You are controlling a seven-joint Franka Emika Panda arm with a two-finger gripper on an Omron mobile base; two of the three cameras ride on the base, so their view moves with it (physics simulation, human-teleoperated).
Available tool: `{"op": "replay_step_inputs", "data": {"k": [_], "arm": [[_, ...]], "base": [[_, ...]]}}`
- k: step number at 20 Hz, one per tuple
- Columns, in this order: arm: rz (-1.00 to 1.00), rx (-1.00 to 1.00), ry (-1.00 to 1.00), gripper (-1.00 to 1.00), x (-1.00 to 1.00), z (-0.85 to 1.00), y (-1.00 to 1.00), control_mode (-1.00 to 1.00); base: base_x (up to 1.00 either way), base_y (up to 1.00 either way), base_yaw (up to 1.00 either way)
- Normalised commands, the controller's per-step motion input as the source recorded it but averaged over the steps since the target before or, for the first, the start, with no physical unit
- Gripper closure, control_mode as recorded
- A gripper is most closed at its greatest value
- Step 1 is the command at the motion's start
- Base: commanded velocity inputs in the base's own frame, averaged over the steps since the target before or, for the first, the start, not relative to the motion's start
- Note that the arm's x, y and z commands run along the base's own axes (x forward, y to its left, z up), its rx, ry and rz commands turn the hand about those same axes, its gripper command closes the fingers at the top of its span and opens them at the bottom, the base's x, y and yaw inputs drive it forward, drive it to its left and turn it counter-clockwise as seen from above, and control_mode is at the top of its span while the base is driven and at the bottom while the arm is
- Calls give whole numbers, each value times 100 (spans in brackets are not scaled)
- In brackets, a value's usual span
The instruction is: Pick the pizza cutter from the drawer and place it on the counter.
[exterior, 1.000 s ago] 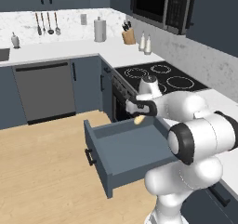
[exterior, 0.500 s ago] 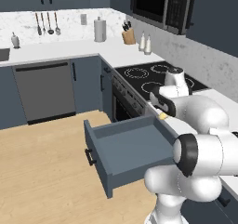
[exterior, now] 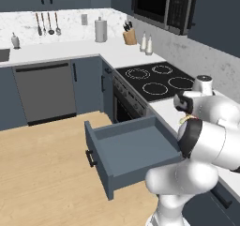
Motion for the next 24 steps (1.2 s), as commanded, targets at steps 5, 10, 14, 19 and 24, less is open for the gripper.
{"op": "replay_step_inputs", "data": {"k": [5,10,14,19,24], "arm": [[-29,21,0,100,-26,-16,-100,-100],[-10,17,-6,100,-61,-11,-55,-100],[0,0,-1,100,11,-45,0,-100],[0,1,-2,100,33,-75,-10,-100],[0,2,-8,100,44,-80,-22,-100]], "base": [[0,0,0],[0,0,0],[0,0,0],[0,0,0],[0,0,0]]}}
